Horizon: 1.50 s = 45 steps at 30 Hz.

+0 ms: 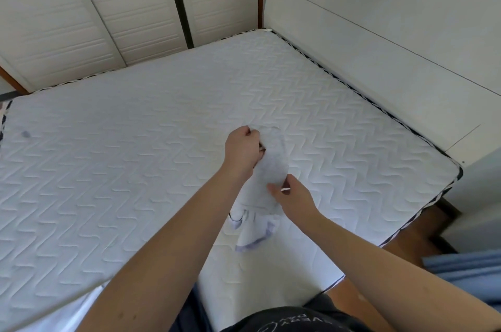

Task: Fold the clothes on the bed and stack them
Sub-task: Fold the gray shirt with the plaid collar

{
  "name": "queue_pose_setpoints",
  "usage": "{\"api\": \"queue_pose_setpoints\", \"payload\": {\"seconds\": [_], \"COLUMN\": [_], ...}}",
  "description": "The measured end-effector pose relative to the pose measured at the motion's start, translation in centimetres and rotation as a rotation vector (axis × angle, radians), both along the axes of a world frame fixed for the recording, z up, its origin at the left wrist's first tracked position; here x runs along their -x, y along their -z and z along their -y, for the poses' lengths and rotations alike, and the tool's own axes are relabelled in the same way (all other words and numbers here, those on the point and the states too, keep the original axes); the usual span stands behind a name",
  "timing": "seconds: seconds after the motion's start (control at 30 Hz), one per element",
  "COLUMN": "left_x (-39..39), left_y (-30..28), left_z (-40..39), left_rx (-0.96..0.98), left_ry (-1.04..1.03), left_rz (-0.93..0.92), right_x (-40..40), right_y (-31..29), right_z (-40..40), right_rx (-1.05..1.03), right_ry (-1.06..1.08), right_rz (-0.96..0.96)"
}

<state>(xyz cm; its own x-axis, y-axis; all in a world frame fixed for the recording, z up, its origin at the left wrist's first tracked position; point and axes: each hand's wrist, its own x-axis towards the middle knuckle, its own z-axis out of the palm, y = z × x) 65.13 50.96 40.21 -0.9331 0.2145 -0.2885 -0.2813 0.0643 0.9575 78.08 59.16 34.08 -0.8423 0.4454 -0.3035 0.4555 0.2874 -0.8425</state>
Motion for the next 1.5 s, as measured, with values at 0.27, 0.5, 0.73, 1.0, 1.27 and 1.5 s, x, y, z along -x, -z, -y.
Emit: {"api": "queue_pose_setpoints", "payload": {"seconds": [0.27, 0.5, 0.73, 1.0, 1.27, 1.5], "left_x": [0.2, -3.8, -8.0, -5.7, -4.6, -3.0], "left_y": [0.9, 5.2, 8.1, 6.4, 4.6, 5.2], "left_z": [1.3, 3.4, 2.6, 3.2, 2.2, 3.2], "left_rx": [-0.118, 0.113, 0.224, 0.473, 0.807, 0.869], "left_ry": [0.177, 0.424, 0.379, 0.264, 0.375, 0.541], "left_rz": [-0.033, -0.014, -0.219, -0.661, -0.831, -0.844], "right_x": [1.9, 3.6, 4.4, 4.5, 2.1, 2.2], "right_y": [-3.4, -6.9, -8.2, -7.1, -5.5, -6.6], "right_z": [-2.5, -4.4, -4.5, -6.5, -5.8, -7.3], "right_rx": [0.219, 0.672, 1.026, 0.716, 0.571, 0.033], "right_ry": [-0.011, 0.151, 0.341, 0.468, 0.013, -0.023], "right_rz": [-0.174, -0.231, -0.311, -0.149, -0.182, -0.205]}}
